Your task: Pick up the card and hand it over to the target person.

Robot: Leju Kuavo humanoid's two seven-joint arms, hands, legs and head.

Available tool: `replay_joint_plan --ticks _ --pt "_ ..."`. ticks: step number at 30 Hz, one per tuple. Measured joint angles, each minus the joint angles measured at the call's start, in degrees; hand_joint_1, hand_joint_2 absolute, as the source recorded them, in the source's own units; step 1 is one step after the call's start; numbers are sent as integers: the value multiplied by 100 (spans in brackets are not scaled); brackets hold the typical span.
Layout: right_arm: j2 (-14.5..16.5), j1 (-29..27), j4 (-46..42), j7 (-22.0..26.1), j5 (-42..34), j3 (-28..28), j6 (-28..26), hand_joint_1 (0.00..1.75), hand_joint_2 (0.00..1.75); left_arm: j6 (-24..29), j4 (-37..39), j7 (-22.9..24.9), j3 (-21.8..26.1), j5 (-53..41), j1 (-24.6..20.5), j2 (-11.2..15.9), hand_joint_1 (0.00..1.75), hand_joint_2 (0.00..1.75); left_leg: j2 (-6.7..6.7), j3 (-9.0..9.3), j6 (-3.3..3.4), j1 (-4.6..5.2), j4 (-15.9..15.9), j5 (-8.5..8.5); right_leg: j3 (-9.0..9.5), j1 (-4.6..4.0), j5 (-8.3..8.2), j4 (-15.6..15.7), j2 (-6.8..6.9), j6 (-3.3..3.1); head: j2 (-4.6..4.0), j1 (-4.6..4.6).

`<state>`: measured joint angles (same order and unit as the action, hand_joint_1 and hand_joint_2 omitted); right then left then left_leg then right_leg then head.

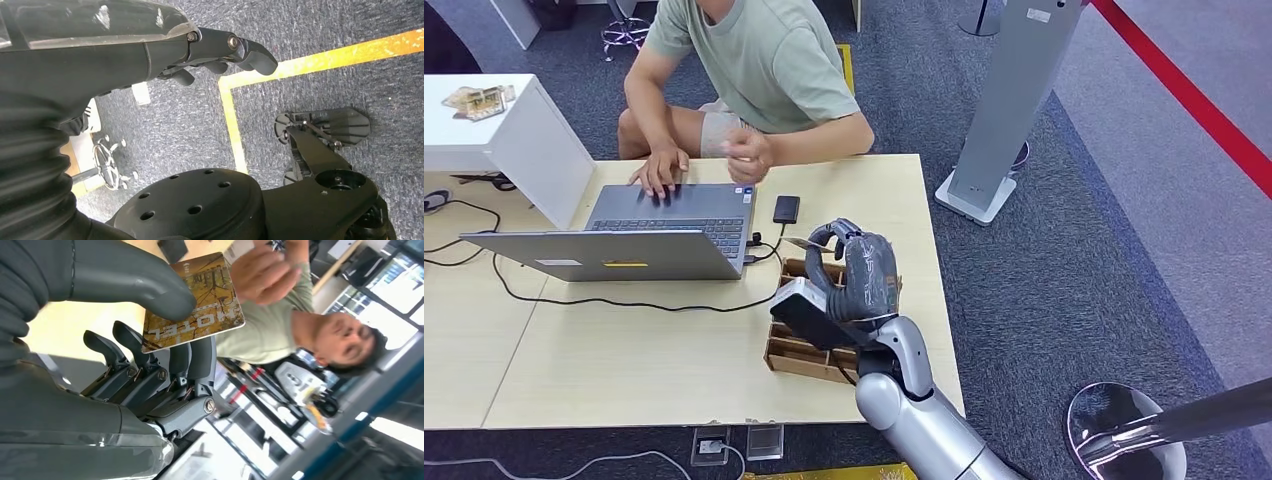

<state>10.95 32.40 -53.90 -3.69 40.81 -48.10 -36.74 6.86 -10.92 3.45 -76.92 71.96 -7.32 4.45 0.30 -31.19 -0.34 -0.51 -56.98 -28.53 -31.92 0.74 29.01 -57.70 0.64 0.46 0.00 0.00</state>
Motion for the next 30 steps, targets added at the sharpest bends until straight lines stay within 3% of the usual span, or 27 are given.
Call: replay_joint_plan --ticks 7,10,14,26,30 --pt "754 1609 2348 -396 -214 -447 451 164 175 -153 2 -46 -146 -98 -29 96 0 175 29 1 -3 4 -7 -8 -10 4 3 -17 -27 -3 0 0" --pt "905 2015 2823 -720 -185 -689 828 164 175 -136 2 -82 -175 -106 -42 101 0 175 32 0 -5 2 -6 -6 -13 2 1 -18 -32 -5 0 0" --pt "905 2190 2866 -1079 -124 -1187 1016 164 175 -122 10 -60 -149 -53 -41 123 0 175 16 3 -5 0 -1 -5 -3 0 4 -12 -17 -5 0 0" --pt "905 2225 2968 -1260 -259 -1607 1003 164 175 -160 2 34 -132 27 -34 146 0 175 -8 1 -3 -3 1 -1 6 -4 5 -3 7 -3 0 0" --pt "905 2188 3119 -1151 -345 -1505 854 0 175 -243 -5 -123 -224 -48 -40 111 0 175 -11 2 -2 -2 1 -3 7 -2 8 -3 12 -2 0 0"
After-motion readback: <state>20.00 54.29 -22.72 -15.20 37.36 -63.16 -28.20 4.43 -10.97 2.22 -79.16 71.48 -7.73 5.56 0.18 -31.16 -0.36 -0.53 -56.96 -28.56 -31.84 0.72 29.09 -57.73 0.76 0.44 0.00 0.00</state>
